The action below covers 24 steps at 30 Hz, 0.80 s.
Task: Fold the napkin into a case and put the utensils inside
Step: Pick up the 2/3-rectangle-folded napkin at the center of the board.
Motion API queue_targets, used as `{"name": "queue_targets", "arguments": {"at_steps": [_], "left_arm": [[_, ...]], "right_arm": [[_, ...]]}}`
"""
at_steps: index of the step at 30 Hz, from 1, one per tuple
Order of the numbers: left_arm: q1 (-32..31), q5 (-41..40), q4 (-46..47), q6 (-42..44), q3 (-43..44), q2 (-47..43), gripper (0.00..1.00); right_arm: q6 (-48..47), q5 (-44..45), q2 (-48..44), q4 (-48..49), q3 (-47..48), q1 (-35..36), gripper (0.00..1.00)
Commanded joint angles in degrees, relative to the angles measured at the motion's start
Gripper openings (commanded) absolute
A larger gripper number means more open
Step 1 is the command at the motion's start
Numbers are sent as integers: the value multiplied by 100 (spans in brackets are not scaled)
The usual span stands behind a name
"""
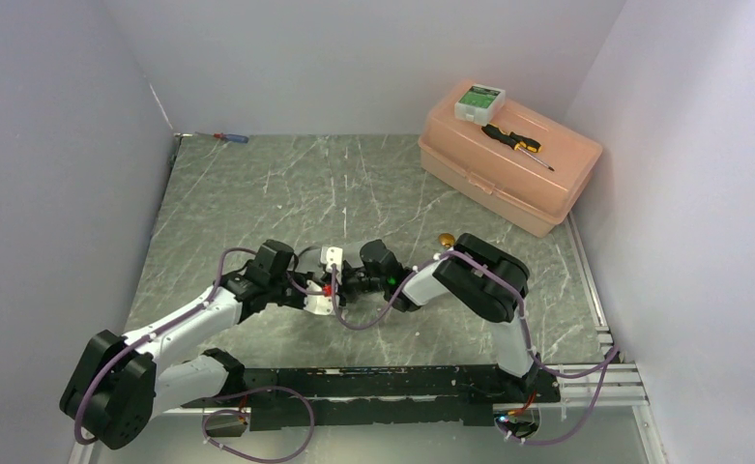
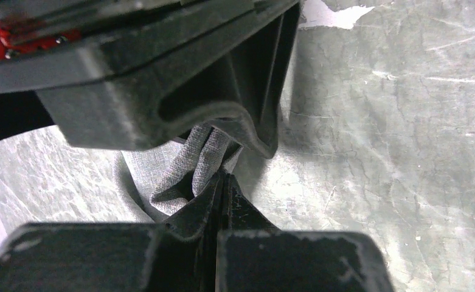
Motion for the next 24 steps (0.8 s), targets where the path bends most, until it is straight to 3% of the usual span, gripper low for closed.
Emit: {"name": "queue_targets", "arguments": {"at_steps": [1,7,14,16,17,19,23,24], "left_arm": [[-13,-25,240,-173,5,38,3],[-12,-66,396,-374,77,216,3],[-13,-166,288,-684,223,172,3],[-12,-201,89,-923,379,152,3],[-12,-227,-19,-1076,471,134,7],[0,-307,-240,-1430,673,63,25],[156,-354,-536,-1997,939,-271,40],[282,-337,-575,-2090,979,-349,52]], "right_arm": [[144,-217,62,479,-14,0,42],[284,41,206,760,6,15,37],[518,449,344,973,39,30,1],[552,537,320,1021,-17,30,0],[572,595,295,1058,-53,25,0],[616,638,273,1110,-127,31,0],[666,616,216,1083,-166,27,0],[671,613,204,1078,-177,27,0]]}}
